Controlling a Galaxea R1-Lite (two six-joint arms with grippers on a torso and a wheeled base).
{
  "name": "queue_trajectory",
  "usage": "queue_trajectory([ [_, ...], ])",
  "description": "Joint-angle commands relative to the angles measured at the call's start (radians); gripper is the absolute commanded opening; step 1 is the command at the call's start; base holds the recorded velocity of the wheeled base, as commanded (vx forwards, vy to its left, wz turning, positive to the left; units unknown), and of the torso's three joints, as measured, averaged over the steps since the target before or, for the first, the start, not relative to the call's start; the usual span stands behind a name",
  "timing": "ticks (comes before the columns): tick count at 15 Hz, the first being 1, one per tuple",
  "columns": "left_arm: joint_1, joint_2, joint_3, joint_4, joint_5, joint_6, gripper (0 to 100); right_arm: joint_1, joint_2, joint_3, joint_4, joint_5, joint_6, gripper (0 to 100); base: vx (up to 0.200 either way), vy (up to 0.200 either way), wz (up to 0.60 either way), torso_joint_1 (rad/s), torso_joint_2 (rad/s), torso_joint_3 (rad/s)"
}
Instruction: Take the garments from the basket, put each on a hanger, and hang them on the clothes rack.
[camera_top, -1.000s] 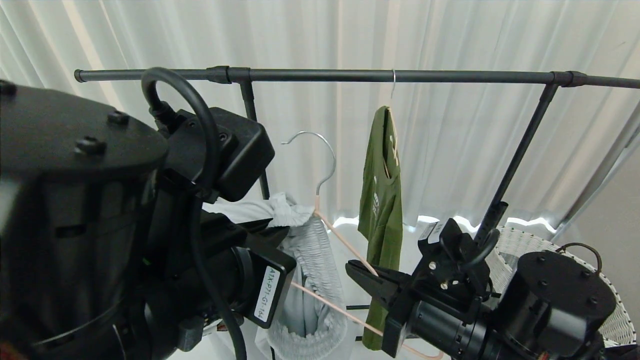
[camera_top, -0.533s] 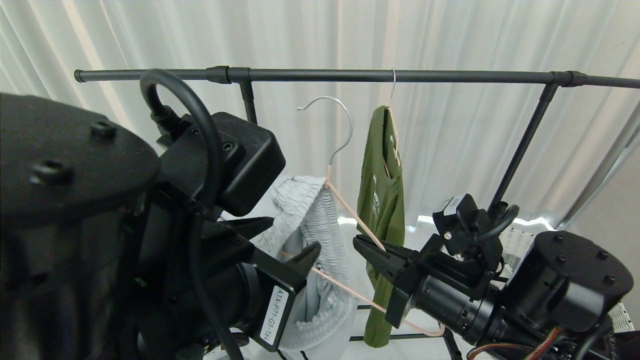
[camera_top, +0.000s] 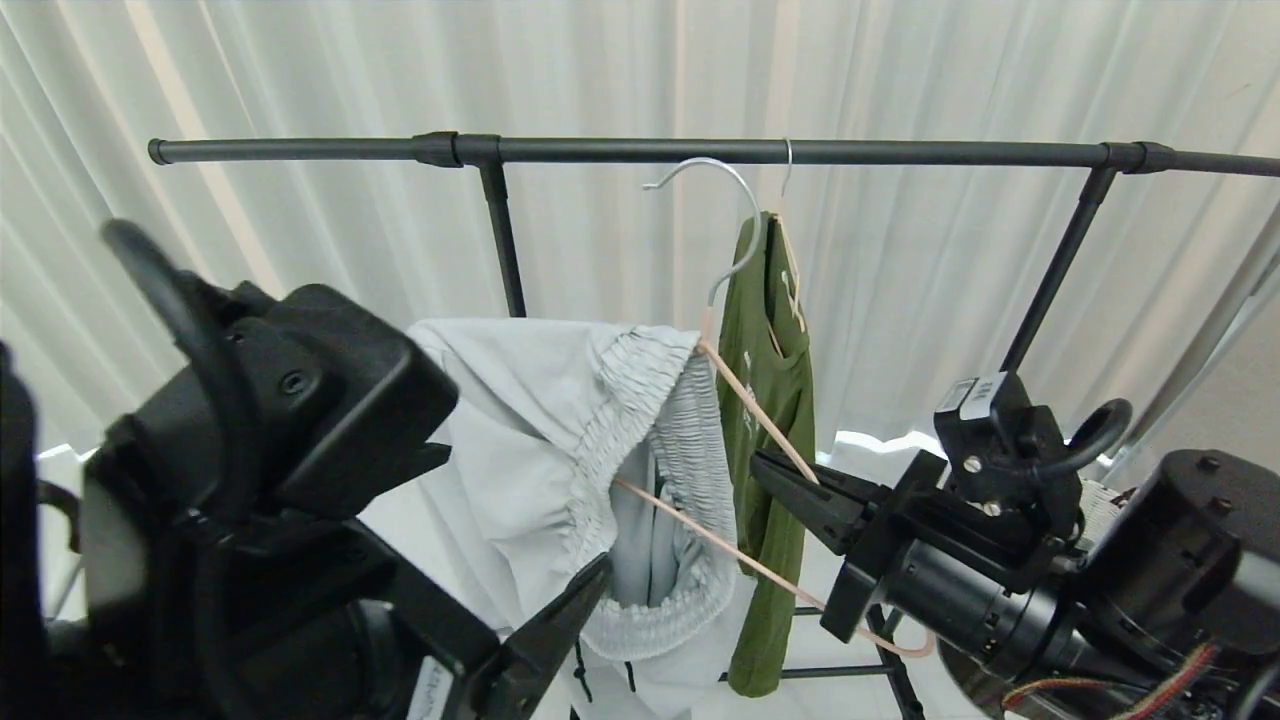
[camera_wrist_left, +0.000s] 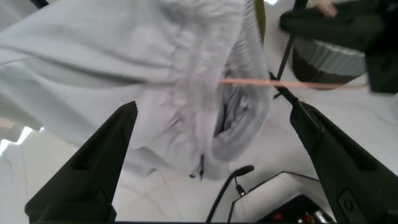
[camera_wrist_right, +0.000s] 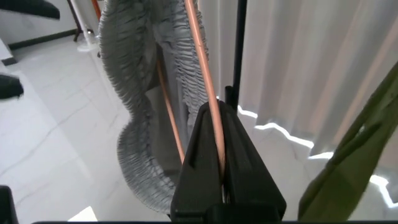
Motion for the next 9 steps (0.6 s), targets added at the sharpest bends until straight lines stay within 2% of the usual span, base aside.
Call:
queue_trajectory([
  [1,0.037,-0.153,0.079,0.0,-0.015,0.102,100,-0.003,-0.076,0.048,0.001,0.006,-0.022,0,0.0,0.0,0.0,0.0,0.0,0.0],
  [3,0.112,-0.246,0.113,0.0,-0.084,0.194,100,-0.001,-0.116,0.082,0.001,0.007,-0.07,0,0.0,0.0,0.0,0.0,0.0,0.0],
  [5,0.228,-0.277,0.103,0.0,-0.184,0.283,100,0.0,-0.139,0.13,0.001,0.01,-0.081,0,0.0,0.0,0.0,0.0,0.0,0.0],
  [6,0.259,-0.281,0.096,0.0,-0.234,0.32,100,0.003,-0.155,0.151,0.001,0.023,-0.09,0,0.0,0.0,0.0,0.0,0.0,0.0],
  [9,0.268,-0.28,0.076,0.0,-0.412,0.362,100,0.002,-0.198,0.183,0.017,0.046,-0.125,0,0.0,0.0,0.0,0.0,0.0,0.0],
])
